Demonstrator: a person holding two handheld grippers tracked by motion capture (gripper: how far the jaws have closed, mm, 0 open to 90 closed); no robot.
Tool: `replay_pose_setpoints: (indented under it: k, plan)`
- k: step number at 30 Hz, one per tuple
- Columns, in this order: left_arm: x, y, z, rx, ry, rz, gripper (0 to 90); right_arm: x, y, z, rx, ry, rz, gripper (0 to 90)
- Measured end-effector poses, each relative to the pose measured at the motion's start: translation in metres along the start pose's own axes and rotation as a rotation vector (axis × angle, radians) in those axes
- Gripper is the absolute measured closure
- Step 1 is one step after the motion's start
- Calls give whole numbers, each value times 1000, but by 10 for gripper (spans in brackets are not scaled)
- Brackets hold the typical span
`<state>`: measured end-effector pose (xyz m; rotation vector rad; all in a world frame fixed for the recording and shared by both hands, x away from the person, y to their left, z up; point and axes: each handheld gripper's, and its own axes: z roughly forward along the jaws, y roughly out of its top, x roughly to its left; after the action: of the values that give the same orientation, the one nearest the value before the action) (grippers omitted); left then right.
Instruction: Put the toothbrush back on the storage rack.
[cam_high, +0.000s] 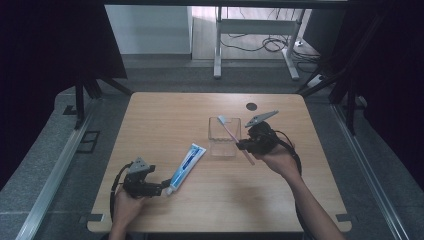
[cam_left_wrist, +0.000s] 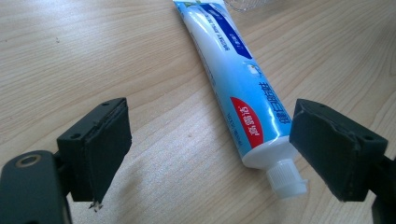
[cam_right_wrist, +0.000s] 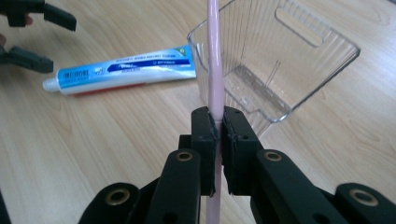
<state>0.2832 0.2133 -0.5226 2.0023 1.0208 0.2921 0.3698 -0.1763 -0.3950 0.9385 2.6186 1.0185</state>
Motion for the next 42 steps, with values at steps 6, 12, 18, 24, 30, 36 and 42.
replay_pose_setpoints:
  k: [6,12,18,24,30,36,42]
  plan:
    - [0,0,0,-1,0,1,129,-3,6,3,-24,-5,6,845]
    - [0,0,0,-2,2,-6,129,-6,11,7,-49,-4,24,845]
    - [0,0,0,-2,1,-14,129,-7,16,14,-65,1,26,845]
    - [0,0,-1,-2,1,-13,130,-8,23,18,-93,1,30,845]
    - [0,0,-1,-1,2,-9,130,-9,27,22,-111,-12,39,845]
    - [0,0,-1,-1,2,-9,130,-13,32,28,-146,-16,54,845]
    - [1,0,-1,-2,4,-1,130,-13,36,32,-171,-16,57,846]
